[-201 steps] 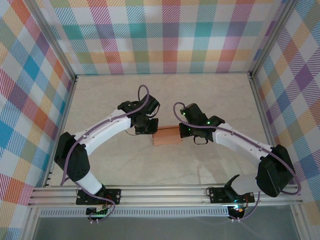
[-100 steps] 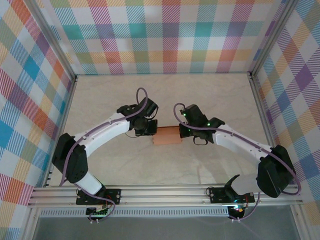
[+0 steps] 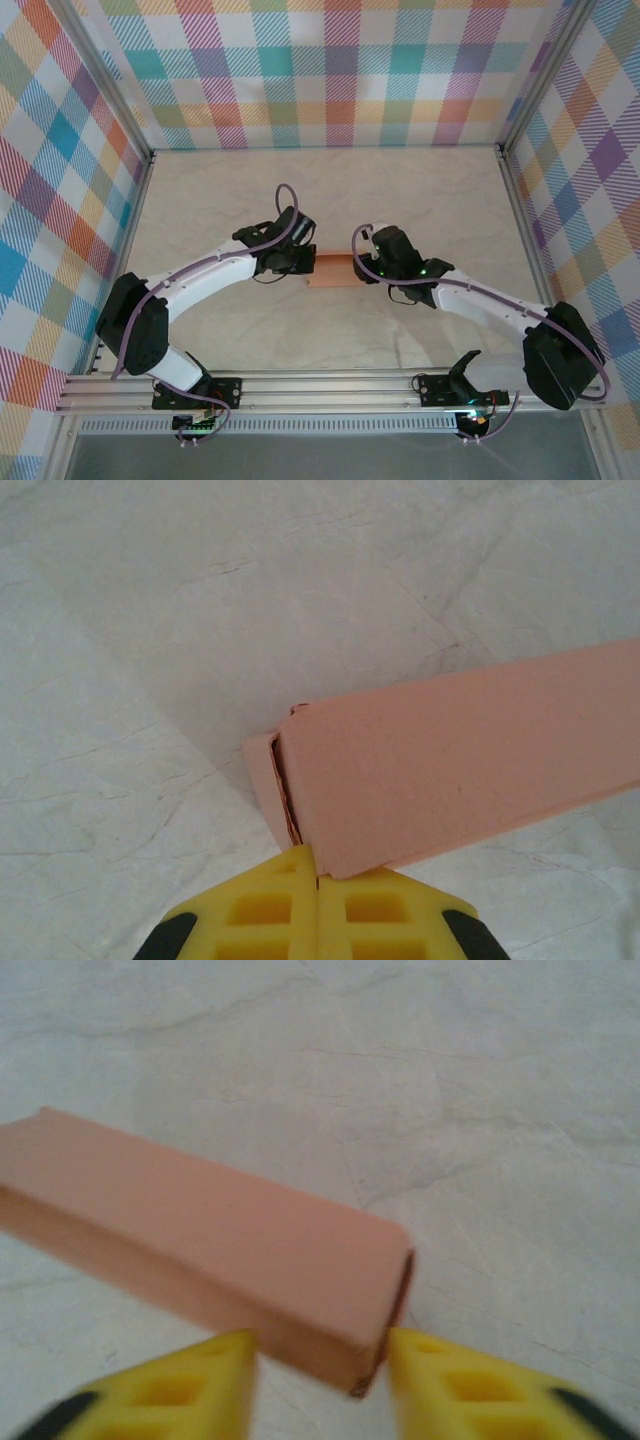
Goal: Fold the paper box
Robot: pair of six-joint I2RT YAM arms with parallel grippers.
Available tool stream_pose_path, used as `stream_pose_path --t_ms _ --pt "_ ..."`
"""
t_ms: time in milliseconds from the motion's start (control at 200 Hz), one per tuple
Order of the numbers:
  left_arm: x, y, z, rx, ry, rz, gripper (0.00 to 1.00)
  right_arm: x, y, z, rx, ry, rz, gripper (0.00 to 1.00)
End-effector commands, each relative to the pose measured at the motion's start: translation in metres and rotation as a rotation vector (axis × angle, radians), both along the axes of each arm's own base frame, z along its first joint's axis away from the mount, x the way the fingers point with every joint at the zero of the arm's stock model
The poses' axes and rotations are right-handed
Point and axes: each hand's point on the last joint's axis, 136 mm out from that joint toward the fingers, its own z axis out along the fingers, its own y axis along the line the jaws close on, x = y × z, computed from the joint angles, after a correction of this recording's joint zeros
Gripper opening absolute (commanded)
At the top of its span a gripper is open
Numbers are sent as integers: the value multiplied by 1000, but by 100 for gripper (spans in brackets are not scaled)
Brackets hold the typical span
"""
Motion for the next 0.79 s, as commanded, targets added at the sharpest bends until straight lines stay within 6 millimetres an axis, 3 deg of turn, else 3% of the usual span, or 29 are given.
stream_pose_path --t_ms 0,50,140,255,320,390,565,790 --pt "-12 7 -26 89 50 -37 0 -6 10 36 70 -82 74 67" --pt "-11 6 -26 91 48 -40 0 -7 11 50 105 -110 75 77" --pt "-12 2 -24 80 42 -51 0 -1 6 64 148 -110 1 85" --pt "-13 0 -26 83 40 -63 0 11 -9 52 136 34 -180 85" --pt "-14 -1 -25 83 36 -68 0 15 -14 39 148 128 -269 80" --pt "-14 -1 -24 83 33 -68 0 18 -13 27 175 199 -321 68" --pt "-15 1 -27 95 32 -69 0 16 -7 7 166 306 -331 49" --pt "-16 -2 -25 75 28 -70 0 7 -16 -21 96 354 -349 42"
